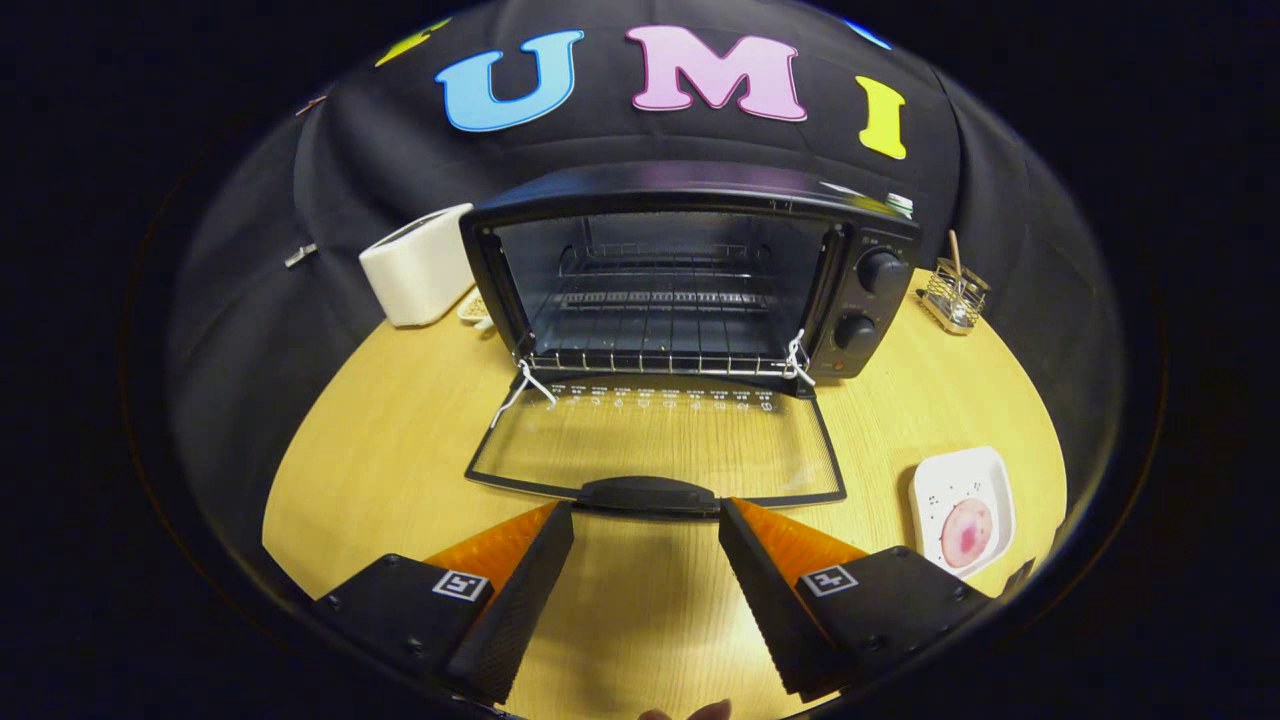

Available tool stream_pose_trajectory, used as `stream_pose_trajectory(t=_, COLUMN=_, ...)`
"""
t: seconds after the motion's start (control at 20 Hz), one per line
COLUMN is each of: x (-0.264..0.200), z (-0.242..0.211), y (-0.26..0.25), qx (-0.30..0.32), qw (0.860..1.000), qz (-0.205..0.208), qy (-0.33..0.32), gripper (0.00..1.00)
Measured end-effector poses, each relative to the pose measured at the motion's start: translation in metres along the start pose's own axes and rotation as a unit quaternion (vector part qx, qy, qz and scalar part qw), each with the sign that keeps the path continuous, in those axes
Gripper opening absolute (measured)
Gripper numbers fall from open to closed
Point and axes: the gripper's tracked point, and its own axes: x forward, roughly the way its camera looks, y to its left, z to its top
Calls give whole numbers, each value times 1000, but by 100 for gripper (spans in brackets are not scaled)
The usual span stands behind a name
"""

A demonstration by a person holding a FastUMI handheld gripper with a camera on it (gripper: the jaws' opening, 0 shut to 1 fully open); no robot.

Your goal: Open the toaster oven, put the food inside, and close the toaster oven door.

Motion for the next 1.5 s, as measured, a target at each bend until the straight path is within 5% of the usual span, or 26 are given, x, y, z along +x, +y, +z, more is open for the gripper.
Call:
stream_pose_trajectory(t=0.45, x=-74, z=46, y=-79, qx=27, qw=997, qz=77, qy=-5, gripper=99)
stream_pose_trajectory(t=0.75, x=-92, z=49, y=-191, qx=48, qw=996, qz=72, qy=26, gripper=99)
stream_pose_trajectory(t=1.15, x=-60, z=-18, y=-321, qx=72, qw=983, qz=58, qy=161, gripper=99)
stream_pose_trajectory(t=1.4, x=-27, z=-51, y=-351, qx=110, qw=965, qz=58, qy=233, gripper=98)
stream_pose_trajectory(t=1.5, x=-17, z=-60, y=-354, qx=112, qw=958, qz=55, qy=260, gripper=90)
